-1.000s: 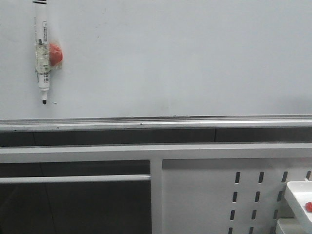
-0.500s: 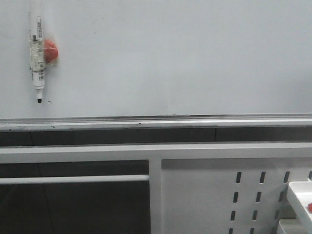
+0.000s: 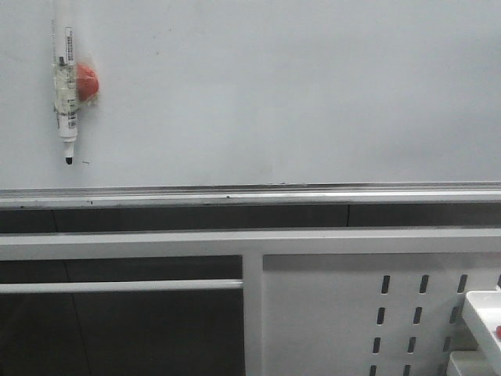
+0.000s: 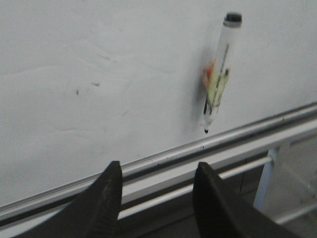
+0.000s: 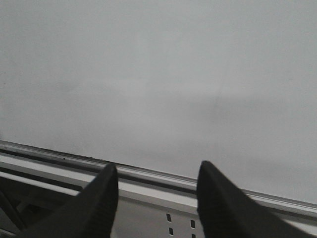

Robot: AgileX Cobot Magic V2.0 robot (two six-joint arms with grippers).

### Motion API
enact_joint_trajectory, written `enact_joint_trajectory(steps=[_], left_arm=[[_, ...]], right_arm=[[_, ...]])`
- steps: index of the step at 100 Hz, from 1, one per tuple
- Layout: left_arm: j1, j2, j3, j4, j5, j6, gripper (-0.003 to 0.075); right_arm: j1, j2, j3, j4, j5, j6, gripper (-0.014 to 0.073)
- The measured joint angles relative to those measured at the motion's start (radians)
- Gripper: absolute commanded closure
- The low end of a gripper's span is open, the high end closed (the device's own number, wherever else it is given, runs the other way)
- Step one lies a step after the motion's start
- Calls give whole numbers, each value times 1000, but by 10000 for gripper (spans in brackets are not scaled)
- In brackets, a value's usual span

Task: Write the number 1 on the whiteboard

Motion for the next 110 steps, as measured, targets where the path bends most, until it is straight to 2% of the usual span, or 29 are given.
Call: enact_joint_trajectory(steps=[12,35,52,65,83,110], left_arm=[[-49,55,0,7,-8,4,402],[-141,147,0,-68,-118,4,400],[-282,236,0,-89,-215,22,370],[-407,324,0,-123,-370,26,340],[-556,469,-1,-252,-647,26,327],[-676,673,-15,-299,-830,-13,328]], right_arm=[[0,16,0,-2,-4,0,265],[0,17,0,-2,-14,0,265],[0,17,0,-2,-14,0,265],[0,17,0,-2,-14,0,265],[0,17,0,-2,-14,0,265],[0,17,0,-2,2,0,265]])
